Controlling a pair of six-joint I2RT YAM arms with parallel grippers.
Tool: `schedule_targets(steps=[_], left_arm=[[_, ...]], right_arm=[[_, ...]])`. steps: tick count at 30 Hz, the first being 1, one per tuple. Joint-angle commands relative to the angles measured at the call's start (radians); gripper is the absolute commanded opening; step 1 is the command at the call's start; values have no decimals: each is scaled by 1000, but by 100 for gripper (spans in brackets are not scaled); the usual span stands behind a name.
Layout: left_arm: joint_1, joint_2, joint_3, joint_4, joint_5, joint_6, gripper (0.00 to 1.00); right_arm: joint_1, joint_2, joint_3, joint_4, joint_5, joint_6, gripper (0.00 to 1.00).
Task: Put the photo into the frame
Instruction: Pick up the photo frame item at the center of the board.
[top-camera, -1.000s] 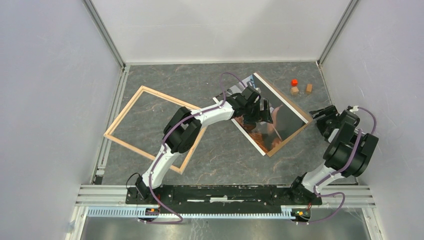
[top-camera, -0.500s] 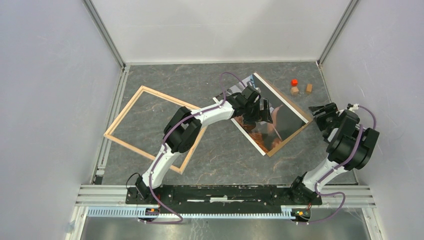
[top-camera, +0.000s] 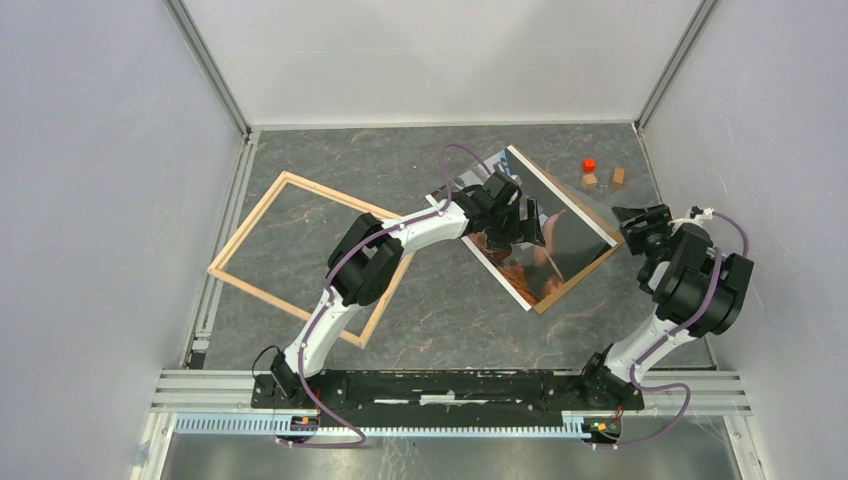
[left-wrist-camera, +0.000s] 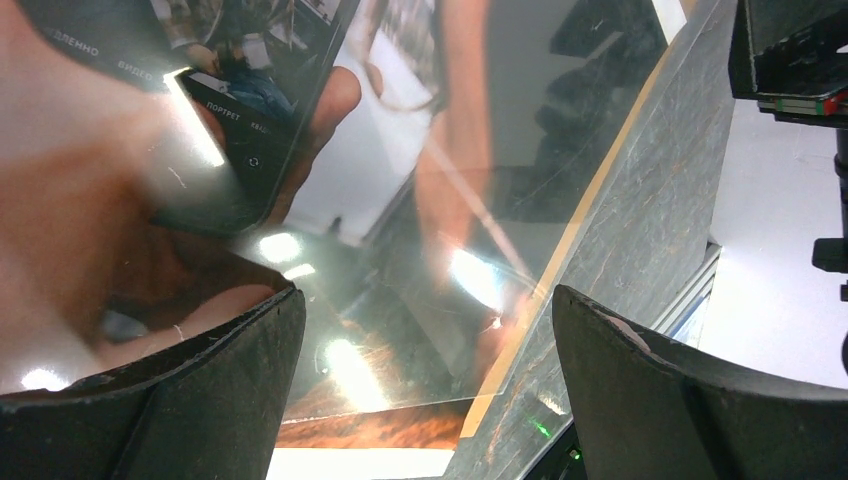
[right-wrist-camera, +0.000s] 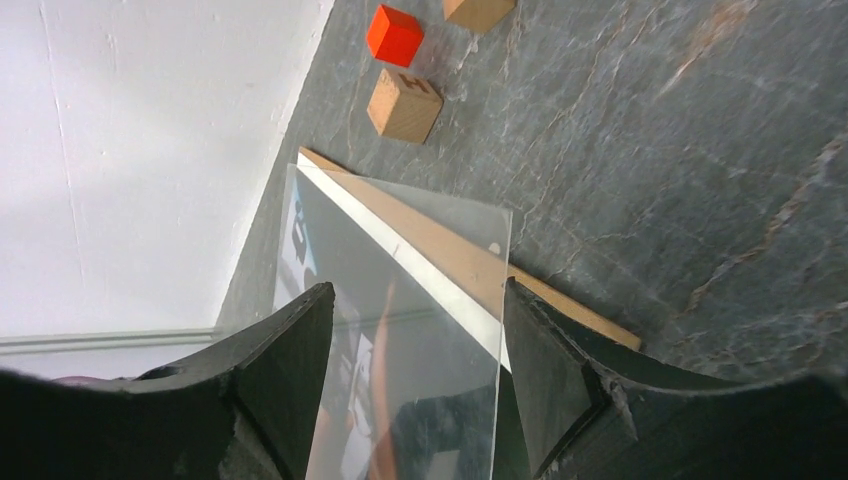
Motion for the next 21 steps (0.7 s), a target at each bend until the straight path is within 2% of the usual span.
schedule_targets(steps=[1, 13, 21], left_arm=[[2, 42, 10, -57, -30, 52, 100], [2, 40, 8, -60, -32, 51, 100], [7, 50, 15, -66, -27, 40, 100]], right_arm=[[32, 48, -28, 138, -46, 67, 68], [116, 139, -18, 280, -43, 133, 62], [159, 191, 8, 292, -33, 141, 62]])
